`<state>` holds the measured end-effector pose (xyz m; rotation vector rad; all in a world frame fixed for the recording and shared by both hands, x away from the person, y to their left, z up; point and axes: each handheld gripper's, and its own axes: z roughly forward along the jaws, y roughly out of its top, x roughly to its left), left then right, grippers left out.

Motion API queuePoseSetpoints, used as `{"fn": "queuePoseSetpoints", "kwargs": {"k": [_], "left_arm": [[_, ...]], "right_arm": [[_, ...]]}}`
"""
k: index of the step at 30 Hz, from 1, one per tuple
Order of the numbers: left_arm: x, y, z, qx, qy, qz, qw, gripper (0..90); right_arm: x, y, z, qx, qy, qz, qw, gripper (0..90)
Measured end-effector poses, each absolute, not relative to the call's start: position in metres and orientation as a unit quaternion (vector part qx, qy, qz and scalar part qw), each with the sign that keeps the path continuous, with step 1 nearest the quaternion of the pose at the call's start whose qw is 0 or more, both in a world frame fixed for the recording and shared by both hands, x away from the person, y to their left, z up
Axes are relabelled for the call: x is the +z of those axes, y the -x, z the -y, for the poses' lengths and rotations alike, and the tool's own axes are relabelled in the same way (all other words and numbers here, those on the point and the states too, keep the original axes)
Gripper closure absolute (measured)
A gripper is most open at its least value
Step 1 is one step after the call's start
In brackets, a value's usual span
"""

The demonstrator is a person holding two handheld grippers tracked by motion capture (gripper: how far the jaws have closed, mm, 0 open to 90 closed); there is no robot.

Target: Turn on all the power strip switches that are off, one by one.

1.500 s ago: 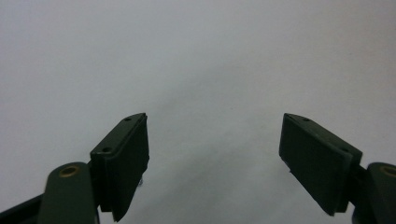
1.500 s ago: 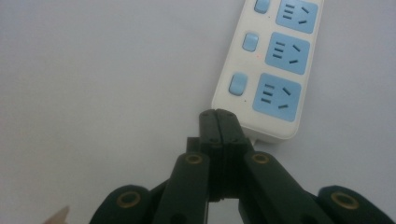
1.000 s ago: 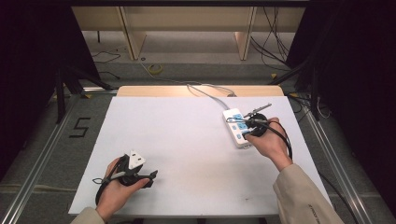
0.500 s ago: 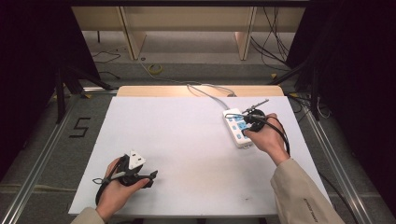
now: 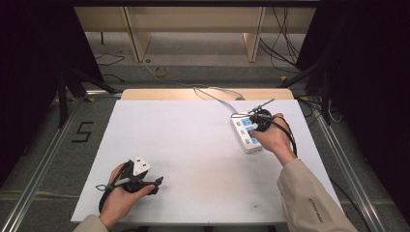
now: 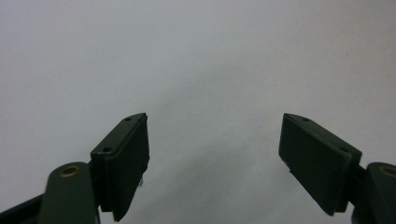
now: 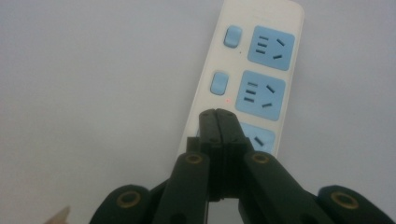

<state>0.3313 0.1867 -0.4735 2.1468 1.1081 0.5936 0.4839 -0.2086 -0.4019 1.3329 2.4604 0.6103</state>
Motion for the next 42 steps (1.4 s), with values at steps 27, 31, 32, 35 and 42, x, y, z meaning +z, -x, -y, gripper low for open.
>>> {"fn": "queuePoseSetpoints", "kwargs": {"k": [27,31,32,35,42], "left_arm": [[-0.475,-0.331,-0.187,0.226,-0.818,-0.421,0.319,24.2],[-0.475,-0.331,-0.187,0.226,-0.819,-0.421,0.319,24.2],[-0.474,-0.331,-0.187,0.226,-0.819,-0.420,0.318,24.2],[-0.475,-0.331,-0.187,0.226,-0.819,-0.421,0.318,24.2],[-0.475,-0.330,-0.187,0.226,-0.818,-0.422,0.318,24.2]], "right_arm": [[-0.413,-0.510,0.200,0.191,-0.469,-0.852,0.133,90.0],[-0.414,-0.514,0.198,0.189,-0.468,-0.853,0.134,90.0],[-0.414,-0.514,0.198,0.189,-0.468,-0.853,0.134,90.0],[-0.415,-0.515,0.196,0.188,-0.467,-0.853,0.133,90.0],[-0.417,-0.519,0.193,0.186,-0.468,-0.854,0.134,90.0]]}}
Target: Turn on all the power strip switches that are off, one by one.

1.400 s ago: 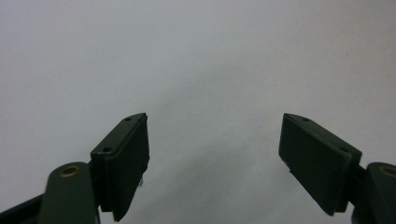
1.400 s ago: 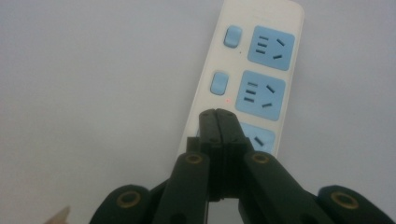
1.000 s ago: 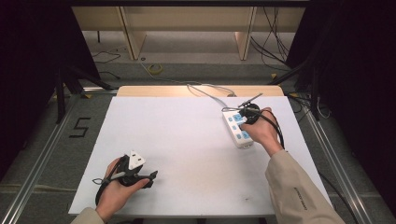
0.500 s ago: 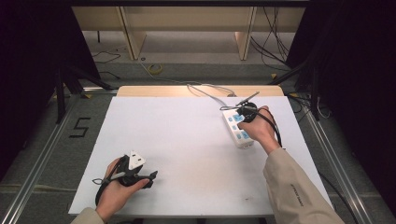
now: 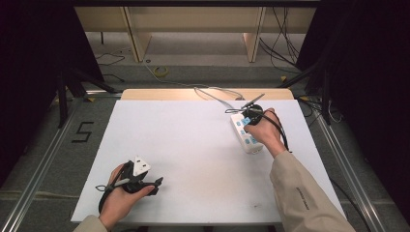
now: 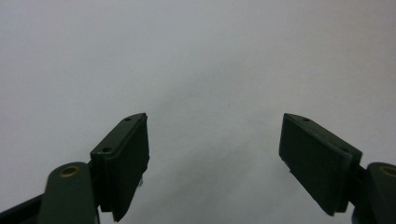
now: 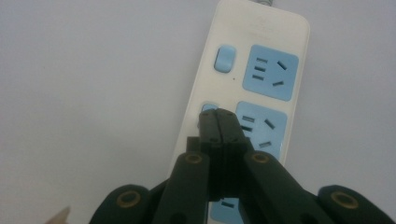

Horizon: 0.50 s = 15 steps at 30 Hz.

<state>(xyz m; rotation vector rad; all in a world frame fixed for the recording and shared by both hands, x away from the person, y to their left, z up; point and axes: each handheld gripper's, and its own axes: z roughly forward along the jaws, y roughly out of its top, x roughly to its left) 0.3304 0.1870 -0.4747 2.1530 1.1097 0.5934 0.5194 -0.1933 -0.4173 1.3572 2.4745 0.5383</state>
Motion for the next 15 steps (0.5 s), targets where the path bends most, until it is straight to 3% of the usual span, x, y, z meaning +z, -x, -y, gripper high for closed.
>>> {"fn": "queuePoseSetpoints", "kwargs": {"k": [15], "left_arm": [[-0.475,-0.330,-0.187,0.225,-0.819,-0.422,0.318,24.2]], "right_arm": [[-0.419,-0.534,0.191,0.181,-0.477,-0.850,0.129,90.0]]}}
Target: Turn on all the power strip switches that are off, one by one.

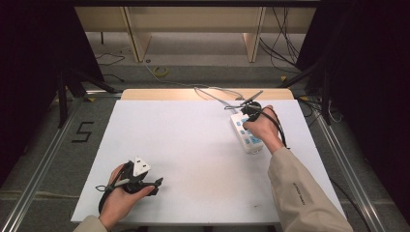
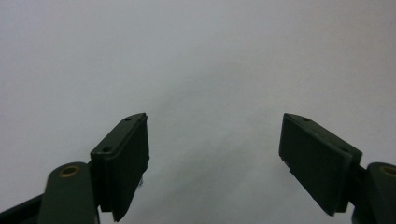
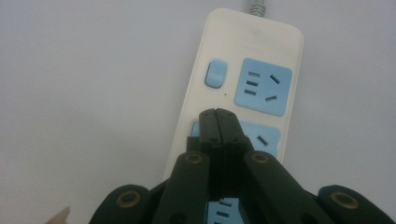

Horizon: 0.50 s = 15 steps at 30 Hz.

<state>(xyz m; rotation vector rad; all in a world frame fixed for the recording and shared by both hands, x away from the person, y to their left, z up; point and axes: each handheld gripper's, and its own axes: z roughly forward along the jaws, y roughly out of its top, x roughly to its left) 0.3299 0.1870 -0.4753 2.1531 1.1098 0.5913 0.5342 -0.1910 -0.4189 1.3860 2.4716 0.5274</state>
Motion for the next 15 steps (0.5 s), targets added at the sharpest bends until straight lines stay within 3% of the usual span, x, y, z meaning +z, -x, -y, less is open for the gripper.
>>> {"fn": "queuePoseSetpoints", "kwargs": {"k": [15], "left_arm": [[-0.475,-0.329,-0.187,0.225,-0.820,-0.420,0.317,24.2]], "right_arm": [[-0.421,-0.546,0.183,0.179,-0.476,-0.851,0.128,90.0]]}}
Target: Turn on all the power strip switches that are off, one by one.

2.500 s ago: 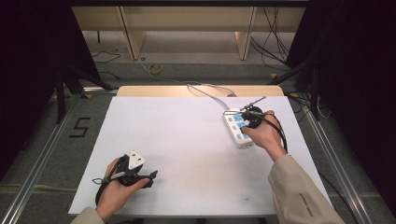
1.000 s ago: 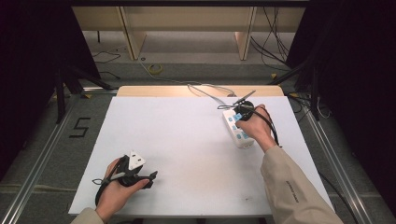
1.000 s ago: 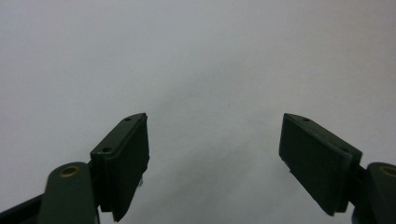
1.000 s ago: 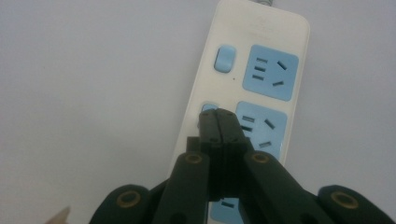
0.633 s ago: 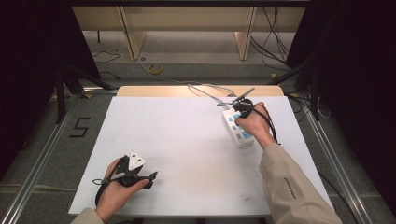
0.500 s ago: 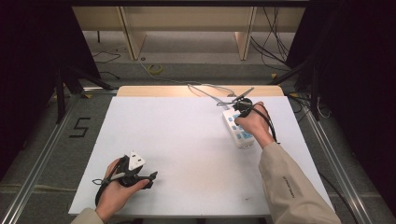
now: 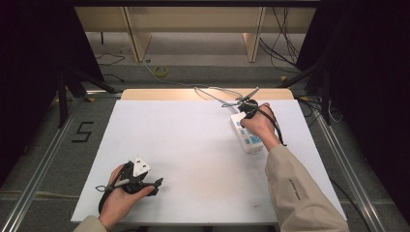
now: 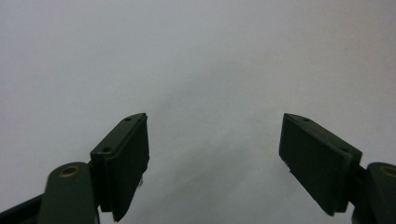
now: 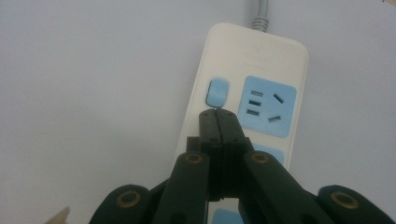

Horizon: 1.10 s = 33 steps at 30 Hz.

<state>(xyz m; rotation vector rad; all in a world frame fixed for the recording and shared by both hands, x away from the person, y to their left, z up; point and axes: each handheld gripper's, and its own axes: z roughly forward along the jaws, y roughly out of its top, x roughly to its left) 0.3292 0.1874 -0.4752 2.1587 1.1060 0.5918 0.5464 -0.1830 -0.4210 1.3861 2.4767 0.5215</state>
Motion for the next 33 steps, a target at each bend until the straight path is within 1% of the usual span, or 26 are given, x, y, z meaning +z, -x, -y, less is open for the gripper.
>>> {"fn": "queuePoseSetpoints", "kwargs": {"k": [33], "left_arm": [[-0.476,-0.329,-0.188,0.224,-0.822,-0.417,0.316,24.2]], "right_arm": [[-0.432,-0.567,0.174,0.183,-0.484,-0.846,0.133,90.0]]}}
